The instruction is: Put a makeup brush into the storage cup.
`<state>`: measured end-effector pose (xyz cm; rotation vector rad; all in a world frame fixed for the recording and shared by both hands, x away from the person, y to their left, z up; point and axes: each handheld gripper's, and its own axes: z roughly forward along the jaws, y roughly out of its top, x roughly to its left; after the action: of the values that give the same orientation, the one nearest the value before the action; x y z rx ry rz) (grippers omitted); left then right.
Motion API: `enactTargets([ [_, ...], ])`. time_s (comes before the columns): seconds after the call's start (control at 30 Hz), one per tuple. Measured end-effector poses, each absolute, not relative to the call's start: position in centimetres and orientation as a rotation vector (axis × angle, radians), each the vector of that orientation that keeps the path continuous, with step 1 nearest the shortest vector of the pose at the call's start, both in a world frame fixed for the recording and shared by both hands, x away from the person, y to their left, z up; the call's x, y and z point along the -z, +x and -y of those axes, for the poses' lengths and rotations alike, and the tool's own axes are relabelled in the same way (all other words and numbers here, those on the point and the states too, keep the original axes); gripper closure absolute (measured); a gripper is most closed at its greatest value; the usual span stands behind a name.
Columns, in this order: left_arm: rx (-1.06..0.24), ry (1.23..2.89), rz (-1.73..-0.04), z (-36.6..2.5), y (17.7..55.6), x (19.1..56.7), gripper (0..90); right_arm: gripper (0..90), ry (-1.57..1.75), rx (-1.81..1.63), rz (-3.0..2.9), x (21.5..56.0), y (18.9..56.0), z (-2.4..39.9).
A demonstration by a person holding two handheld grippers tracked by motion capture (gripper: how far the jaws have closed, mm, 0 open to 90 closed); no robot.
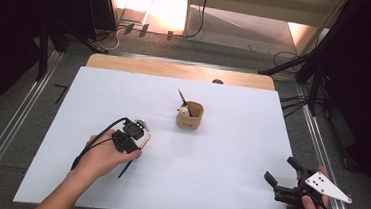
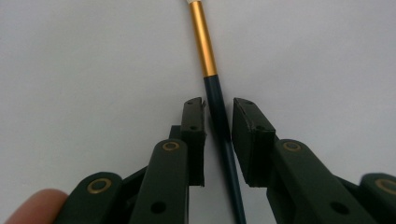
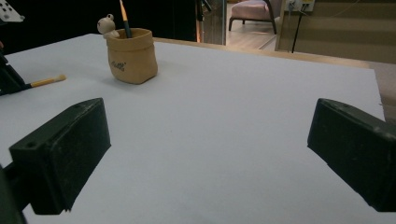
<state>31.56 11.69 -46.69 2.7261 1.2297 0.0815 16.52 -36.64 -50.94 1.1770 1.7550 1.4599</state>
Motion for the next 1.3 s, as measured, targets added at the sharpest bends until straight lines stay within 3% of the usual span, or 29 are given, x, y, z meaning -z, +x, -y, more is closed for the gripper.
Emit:
enactTargets([
  [0.17, -0.117, 2.782, -1.22, -11.1, 31.7, 46.8, 80.1, 0.0, 1.179, -1.459, -1.757, 51.0, 16.6, 36.6],
  [0.5, -0.063, 2.859, -1.214, -10.6, 32.6, 46.8, 83.4, 0.0, 1.18, -1.457, -1.76, 51.0, 16.6, 36.5],
  [1.3, -0.056, 2.846, -1.147, -11.3, 32.6, 46.5, 85.5, 0.0, 1.19, -1.452, -1.759, 51.2, 16.6, 36.7],
])
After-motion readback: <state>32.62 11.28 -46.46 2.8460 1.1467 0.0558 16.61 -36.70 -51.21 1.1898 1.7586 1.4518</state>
